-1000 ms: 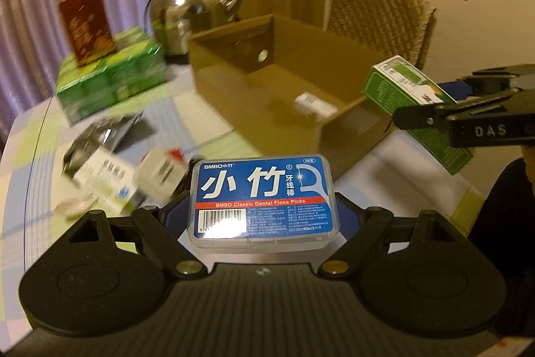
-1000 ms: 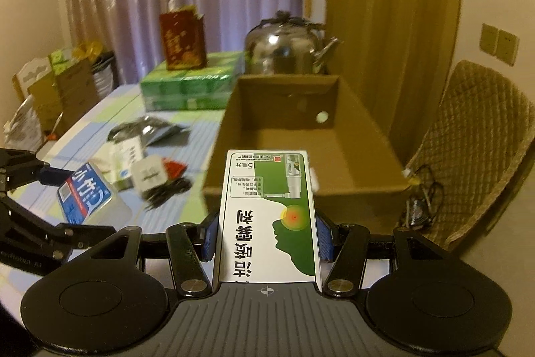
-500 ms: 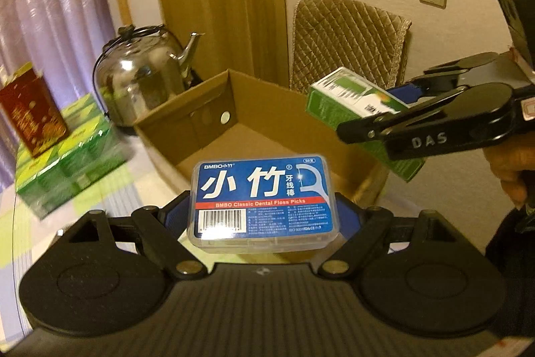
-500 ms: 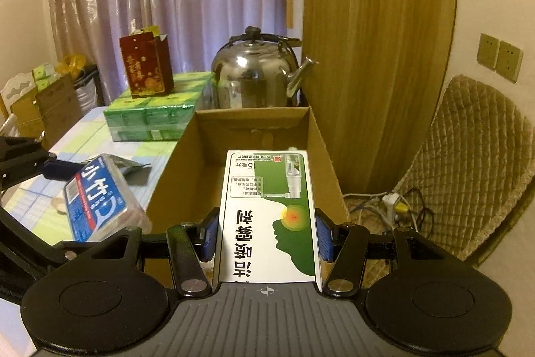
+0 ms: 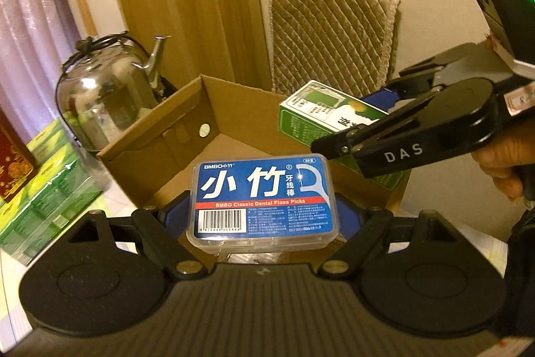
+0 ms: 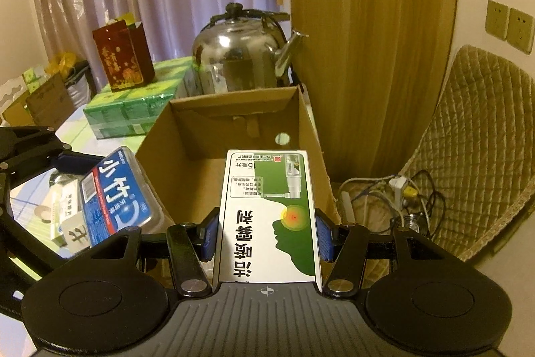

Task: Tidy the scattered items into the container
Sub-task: 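Carry the mouthwash box with the right tool while the left tool carries the floss box, then lower the mouthwash box into the cardboard box with the right tool while the left holds the floss box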

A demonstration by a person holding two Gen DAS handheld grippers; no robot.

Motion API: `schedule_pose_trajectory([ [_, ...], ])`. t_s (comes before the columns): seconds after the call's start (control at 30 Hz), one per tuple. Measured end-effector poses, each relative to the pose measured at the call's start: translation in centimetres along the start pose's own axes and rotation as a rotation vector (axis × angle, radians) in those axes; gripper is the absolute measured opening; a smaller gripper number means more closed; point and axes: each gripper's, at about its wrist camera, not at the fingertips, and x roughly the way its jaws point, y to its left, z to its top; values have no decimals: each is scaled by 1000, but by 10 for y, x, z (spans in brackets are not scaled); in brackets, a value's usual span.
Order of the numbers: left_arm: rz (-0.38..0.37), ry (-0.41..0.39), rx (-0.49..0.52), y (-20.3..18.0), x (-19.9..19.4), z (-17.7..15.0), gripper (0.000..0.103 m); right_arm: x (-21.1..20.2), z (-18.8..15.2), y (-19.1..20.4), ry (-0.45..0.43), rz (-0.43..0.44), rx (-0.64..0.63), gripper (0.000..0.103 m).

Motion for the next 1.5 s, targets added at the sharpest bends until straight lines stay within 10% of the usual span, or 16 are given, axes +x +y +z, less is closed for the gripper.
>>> schedule_pose_trajectory([
  [0.9,-128,127,365,4,58,-8,83,55,-16,10,155,-33,-183,53],
  [1.5,-118,183,390,3,76,-13,84,67,-24,20,221,-44,-301,53],
])
